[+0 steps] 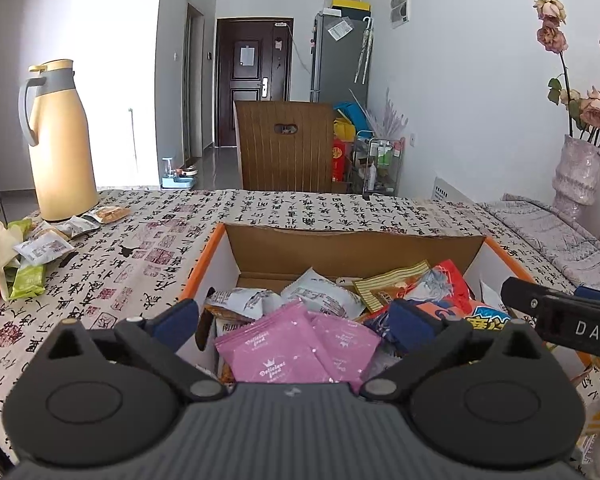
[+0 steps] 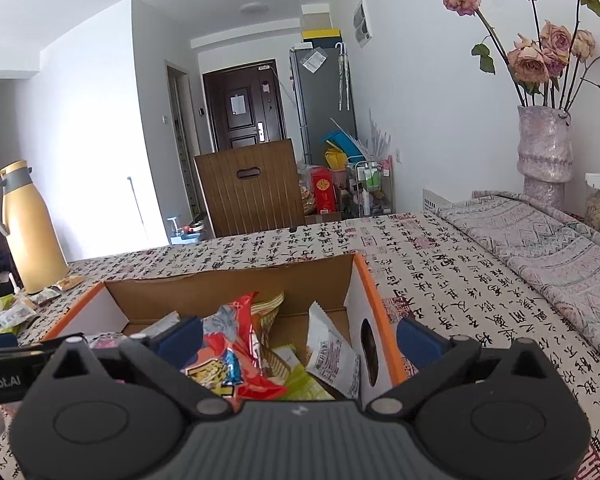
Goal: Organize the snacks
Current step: 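Carry the pink and white packets over the box and open both grippers, then move both open grippers back toward the remaining packets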
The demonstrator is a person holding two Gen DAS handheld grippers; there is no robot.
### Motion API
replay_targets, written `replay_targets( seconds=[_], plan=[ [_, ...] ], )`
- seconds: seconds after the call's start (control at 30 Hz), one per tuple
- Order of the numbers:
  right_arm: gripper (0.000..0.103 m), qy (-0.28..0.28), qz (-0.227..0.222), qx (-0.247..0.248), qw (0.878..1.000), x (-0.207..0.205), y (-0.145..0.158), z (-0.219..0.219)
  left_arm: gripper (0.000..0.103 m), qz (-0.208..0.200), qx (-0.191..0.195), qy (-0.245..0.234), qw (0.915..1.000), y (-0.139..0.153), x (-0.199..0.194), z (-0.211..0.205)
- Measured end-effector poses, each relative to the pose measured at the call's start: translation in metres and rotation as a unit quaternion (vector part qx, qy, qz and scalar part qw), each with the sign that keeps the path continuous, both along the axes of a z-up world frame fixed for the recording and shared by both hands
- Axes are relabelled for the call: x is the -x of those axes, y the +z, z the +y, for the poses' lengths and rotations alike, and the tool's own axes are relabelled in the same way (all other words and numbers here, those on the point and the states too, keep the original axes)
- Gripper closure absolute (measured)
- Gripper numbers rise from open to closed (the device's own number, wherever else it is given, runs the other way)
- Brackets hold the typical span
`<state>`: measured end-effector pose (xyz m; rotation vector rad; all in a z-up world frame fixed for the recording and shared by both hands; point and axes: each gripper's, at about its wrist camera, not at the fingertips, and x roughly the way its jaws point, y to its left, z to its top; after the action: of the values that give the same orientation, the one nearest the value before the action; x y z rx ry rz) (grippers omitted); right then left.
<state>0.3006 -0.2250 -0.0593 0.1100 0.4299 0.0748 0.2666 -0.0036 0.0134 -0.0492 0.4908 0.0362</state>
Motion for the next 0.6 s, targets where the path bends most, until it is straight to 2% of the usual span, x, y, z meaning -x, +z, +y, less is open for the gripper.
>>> replay_targets(
  seconds=[0.37, 0.6],
  plan=[
    [0.0, -0.002, -0.001, -0.003, 1.0, 0.002, 0.001, -0.001, 0.0, -0.003, -0.003, 0.001, 1.0, 0.003, 0.003, -0.002],
    [0.0, 0.001, -0.014, -0.003, 1.0, 0.012, 0.013, -0.002, 0.0, -0.006, -0.007, 0.001, 1.0, 0.01, 0.008, -0.004]
  ],
)
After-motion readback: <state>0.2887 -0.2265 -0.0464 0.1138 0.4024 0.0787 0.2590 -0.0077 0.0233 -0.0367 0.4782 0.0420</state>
